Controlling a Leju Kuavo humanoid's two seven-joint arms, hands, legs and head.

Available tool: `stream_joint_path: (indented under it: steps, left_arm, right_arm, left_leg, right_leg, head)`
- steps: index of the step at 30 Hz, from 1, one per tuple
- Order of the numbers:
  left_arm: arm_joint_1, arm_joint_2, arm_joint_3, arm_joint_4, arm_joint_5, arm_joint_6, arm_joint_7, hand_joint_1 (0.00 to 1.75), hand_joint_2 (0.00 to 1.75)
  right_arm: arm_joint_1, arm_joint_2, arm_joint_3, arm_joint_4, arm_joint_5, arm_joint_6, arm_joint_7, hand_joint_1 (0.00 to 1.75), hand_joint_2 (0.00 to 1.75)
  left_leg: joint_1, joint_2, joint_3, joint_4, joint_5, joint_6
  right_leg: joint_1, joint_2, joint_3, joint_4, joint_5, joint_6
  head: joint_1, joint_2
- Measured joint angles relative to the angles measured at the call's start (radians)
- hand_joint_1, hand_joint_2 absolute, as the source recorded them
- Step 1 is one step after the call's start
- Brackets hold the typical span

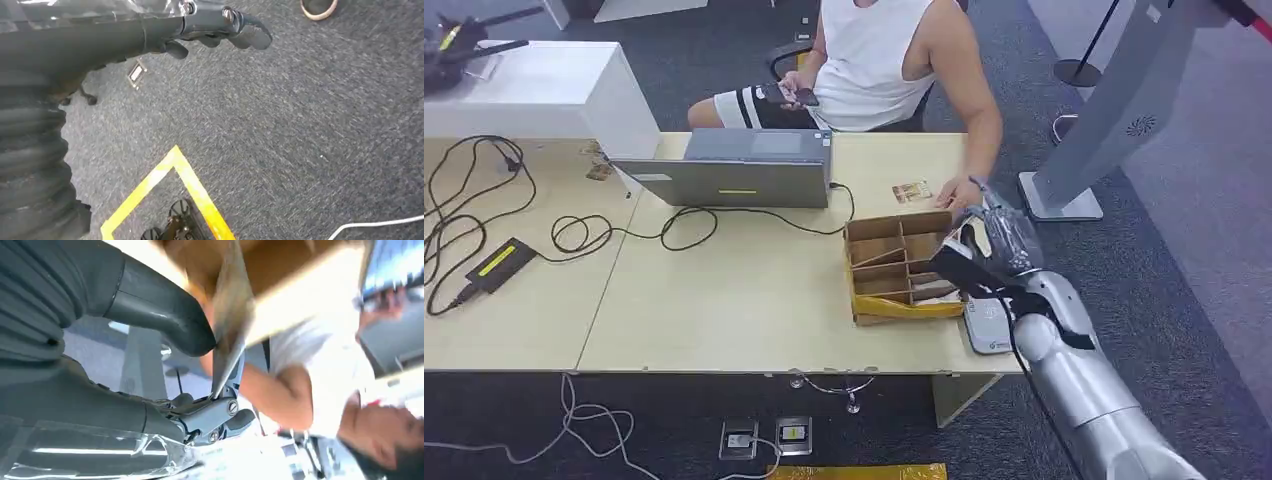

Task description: Pass the card to the sensor for recognition and then transmit it.

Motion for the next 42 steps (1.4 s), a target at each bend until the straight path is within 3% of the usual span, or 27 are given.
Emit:
stream_joint_path:
  steps: [10, 16, 20, 26, 30, 32, 39, 40, 41, 42]
  left_arm:
    - [0.0, -0.006, 0.031, 0.0, 0.021, 0.005, 0.003, 0.0, 1.75]
    - [0.0, -0.006, 0.045, 0.0, 0.031, -0.002, 0.01, 0.0, 1.75]
    - [0.0, -0.006, 0.053, 0.0, 0.031, -0.016, 0.021, 0.0, 1.75]
    - [-0.002, -0.006, 0.066, 0.0, 0.032, -0.028, 0.027, 0.0, 1.75]
    - [-0.002, -0.006, 0.066, 0.0, 0.032, -0.028, 0.027, 0.0, 1.75]
    - [-0.003, -0.008, 0.072, 0.0, 0.031, -0.026, 0.027, 0.0, 1.75]
    - [-0.003, -0.008, 0.073, 0.0, 0.028, -0.026, 0.027, 0.0, 1.75]
    - [-0.003, -0.008, 0.073, 0.0, 0.028, -0.026, 0.027, 0.0, 1.75]
    - [-0.003, -0.008, 0.073, 0.0, 0.027, -0.025, 0.027, 0.0, 1.75]
    - [-0.003, -0.009, 0.073, 0.0, 0.027, -0.024, 0.027, 0.0, 1.75]
  right_arm:
    - [-0.131, -0.047, -0.066, -0.047, -0.013, 0.059, -0.002, 1.75, 1.75]
    - [-0.19, -0.049, -0.072, -0.005, -0.008, 0.069, -0.043, 1.75, 1.75]
    - [-0.24, -0.048, -0.062, 0.064, 0.011, 0.094, -0.07, 1.75, 1.75]
    - [-0.391, -0.029, -0.042, 0.285, 0.06, 0.099, -0.085, 1.75, 1.75]
    - [-0.394, -0.028, -0.041, 0.291, 0.06, 0.098, -0.085, 1.75, 1.75]
    - [-0.467, -0.014, -0.02, 0.427, 0.086, 0.095, -0.083, 1.75, 1.75]
    - [-0.489, -0.002, -0.002, 0.501, 0.105, 0.087, -0.082, 1.75, 1.75]
    - [-0.491, 0.0, -0.001, 0.51, 0.107, 0.087, -0.082, 1.01, 1.75]
    - [-0.493, 0.001, 0.002, 0.517, 0.107, 0.087, -0.082, 0.03, 1.75]
    - [-0.496, 0.003, 0.005, 0.525, 0.109, 0.087, -0.081, 0.0, 1.75]
  left_leg:
    - [0.0, 0.0, 0.0, 0.0, 0.0, 0.0]
    - [0.0, 0.0, 0.0, 0.0, 0.0, 0.0]
    - [0.0, 0.0, -0.001, 0.0, 0.0, 0.0]
    - [0.0, -0.001, -0.002, 0.0, 0.0, 0.0]
    - [0.0, -0.001, -0.002, 0.0, 0.0, 0.0]
    - [0.0, -0.001, -0.003, 0.0, 0.0, 0.0]
    - [0.0, -0.001, -0.002, 0.0, 0.0, 0.0]
    - [0.0, -0.001, -0.002, 0.0, 0.0, 0.0]
    - [0.0, -0.001, -0.002, 0.0, 0.0, 0.0]
    - [0.0, -0.001, -0.002, 0.0, 0.0, 0.0]
  right_leg:
    - [0.0, 0.0, 0.0, 0.0, 0.0, 0.0]
    - [0.0, 0.0, 0.0, 0.0, 0.0, 0.0]
    - [0.0, -0.001, 0.0, 0.0, 0.0, 0.0]
    - [0.0, -0.002, -0.001, 0.0, 0.001, -0.001]
    - [0.0, -0.002, -0.001, 0.0, 0.001, -0.001]
    - [0.0, -0.002, -0.002, 0.0, 0.0, -0.001]
    - [0.0, -0.002, -0.002, 0.0, 0.0, -0.001]
    - [0.0, -0.002, -0.002, 0.0, 0.0, -0.001]
    - [0.0, -0.002, -0.002, 0.0, 0.0, -0.001]
    - [0.0, -0.001, -0.002, 0.0, 0.0, -0.001]
  head:
    - [0.0, 0.0]
    - [0.0, 0.0]
    - [0.0, 0.0]
    - [0.0, 0.0]
    - [0.0, 0.0]
    - [0.0, 0.0]
    - [0.0, 0.0]
    - [0.0, 0.0]
    - [0.0, 0.0]
    - [0.0, 0.0]
